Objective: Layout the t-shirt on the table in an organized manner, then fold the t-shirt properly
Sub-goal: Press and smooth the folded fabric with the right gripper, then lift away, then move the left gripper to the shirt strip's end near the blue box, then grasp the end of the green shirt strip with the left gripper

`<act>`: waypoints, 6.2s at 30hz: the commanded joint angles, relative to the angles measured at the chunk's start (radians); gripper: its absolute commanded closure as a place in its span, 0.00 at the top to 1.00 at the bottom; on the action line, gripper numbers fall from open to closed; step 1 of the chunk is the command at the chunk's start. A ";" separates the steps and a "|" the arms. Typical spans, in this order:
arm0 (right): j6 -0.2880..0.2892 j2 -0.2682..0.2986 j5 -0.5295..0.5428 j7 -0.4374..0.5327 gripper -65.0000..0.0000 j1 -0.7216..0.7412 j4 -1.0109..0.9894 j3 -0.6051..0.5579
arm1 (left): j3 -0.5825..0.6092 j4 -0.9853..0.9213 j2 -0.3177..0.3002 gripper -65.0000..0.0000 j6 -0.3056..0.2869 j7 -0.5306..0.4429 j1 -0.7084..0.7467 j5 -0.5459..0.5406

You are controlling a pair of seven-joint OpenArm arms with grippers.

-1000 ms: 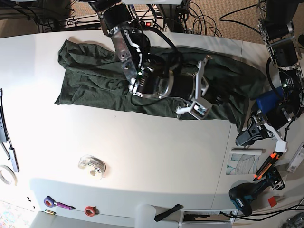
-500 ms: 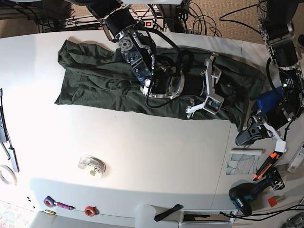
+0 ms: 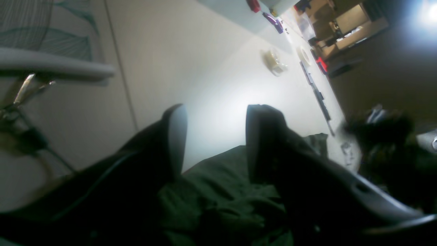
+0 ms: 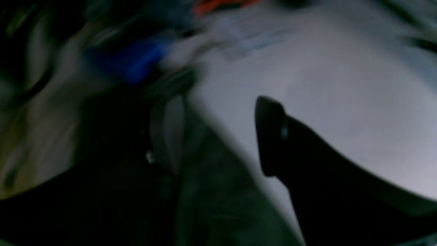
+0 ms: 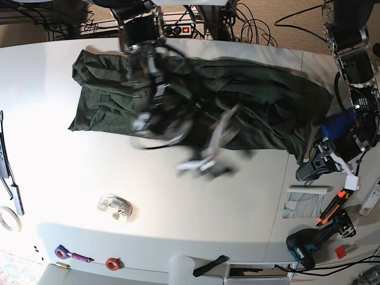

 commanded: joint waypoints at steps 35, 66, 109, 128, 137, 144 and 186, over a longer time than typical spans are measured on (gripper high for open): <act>0.047 0.211 0.680 -0.328 0.51 -0.218 0.107 0.624 | -0.084 0.047 -0.107 0.55 -0.009 0.166 0.234 -0.200; 0.047 0.211 0.683 -0.328 0.51 -0.219 0.107 0.624 | -0.202 0.577 -0.052 0.00 -0.009 0.191 0.549 -0.040; 0.047 0.211 0.676 -0.335 0.51 -0.218 0.106 0.624 | -0.199 0.495 -0.046 0.00 0.048 -0.157 0.355 0.495; 0.047 0.211 0.668 -0.335 0.51 -0.218 0.106 0.624 | 0.048 0.277 -0.048 0.00 0.020 -0.164 0.262 0.449; 0.047 0.211 0.669 -0.337 0.51 -0.218 0.106 0.624 | 0.130 0.277 -0.048 0.00 0.230 -0.301 0.222 0.781; 0.047 0.211 0.669 -0.336 0.51 -0.219 0.106 0.624 | 0.130 0.277 -0.055 0.00 0.384 -0.392 0.221 0.909; 0.047 0.211 0.669 -0.338 0.51 -0.218 0.106 0.624 | -0.174 0.277 -0.038 0.62 0.078 0.050 0.388 0.108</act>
